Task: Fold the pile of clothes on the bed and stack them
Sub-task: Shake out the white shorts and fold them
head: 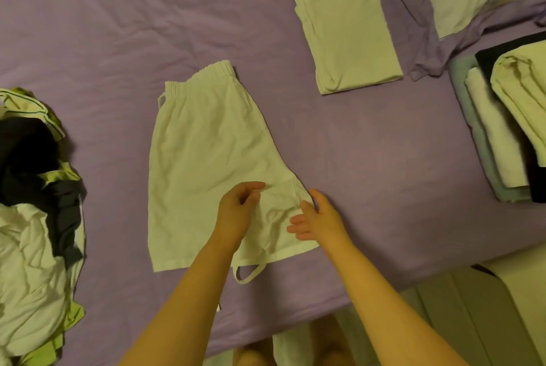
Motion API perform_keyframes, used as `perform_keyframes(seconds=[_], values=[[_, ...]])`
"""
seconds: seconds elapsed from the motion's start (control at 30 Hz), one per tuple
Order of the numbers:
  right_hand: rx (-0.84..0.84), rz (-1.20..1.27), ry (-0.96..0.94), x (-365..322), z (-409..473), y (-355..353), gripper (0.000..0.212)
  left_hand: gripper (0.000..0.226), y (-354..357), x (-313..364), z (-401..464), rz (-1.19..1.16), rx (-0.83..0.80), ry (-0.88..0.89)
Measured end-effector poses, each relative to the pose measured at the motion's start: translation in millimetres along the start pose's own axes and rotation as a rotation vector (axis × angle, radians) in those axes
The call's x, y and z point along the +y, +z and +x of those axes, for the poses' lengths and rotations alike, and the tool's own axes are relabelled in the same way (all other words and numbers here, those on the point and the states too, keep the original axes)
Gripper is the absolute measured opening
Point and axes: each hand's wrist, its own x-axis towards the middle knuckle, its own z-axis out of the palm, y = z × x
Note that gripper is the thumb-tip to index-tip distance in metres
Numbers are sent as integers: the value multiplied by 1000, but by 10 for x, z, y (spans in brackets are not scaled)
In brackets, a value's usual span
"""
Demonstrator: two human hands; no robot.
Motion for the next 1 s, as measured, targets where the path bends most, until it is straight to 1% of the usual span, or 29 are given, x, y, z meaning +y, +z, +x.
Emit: perform_keyframes(seconds=[0.07,0.2,0.27,0.33,0.37,0.43,0.5,0.53,0.57,0.6,0.63,0.67,0.7,0.73,0.77,0.83,0.9,0.93,1.0], values=[[28,65,5,-4,21,80,49,25,-1,1,-35,-6,-32,10],[53,336,73,-70,63,111,46,23,-20,-33,-115,61,-126,30],[82,385,108,-120,83,97,47,23,-17,-59,-117,106,-167,26],[119,420,141,-169,108,59,48,20,-3,-77,-119,154,-163,18],[128,439,164,-189,115,33,49,21,-2,-113,-98,258,-119,50],[128,478,217,-221,114,-35,49,34,-10,-213,-54,650,-39,130],[143,516,221,-229,139,-138,42,47,-38,-325,-51,1014,-8,112],[169,507,199,-237,152,-190,36,52,-59,-388,-58,1124,-15,82],[221,441,151,-238,177,-247,28,58,-90,-455,-70,1181,-22,45],[288,298,76,-238,208,-303,19,64,-131,-519,-78,1207,-27,11],[342,105,-18,-232,236,-350,14,68,-181,-573,-86,1242,-36,-3],[362,-87,-104,-225,257,-377,14,72,-241,-613,-96,1293,-43,7],[361,-223,-165,-214,269,-383,14,74,-310,-646,-101,1334,-52,15],[357,-290,-195,-199,277,-377,13,75,-386,-674,-101,1333,-50,17],[358,-301,-204,-190,286,-362,13,74,-461,-692,-106,1291,-35,17],[350,-191,-158,-187,321,-324,21,70,-593,-717,-141,1140,40,58],[297,-88,-97,-205,344,-279,39,63,-697,-753,-197,1004,187,116],[256,-100,-86,-206,337,-257,48,60,-743,-786,-228,967,281,112],[186,-195,-117,-156,302,-242,60,59,-825,-862,-286,814,441,-10]])
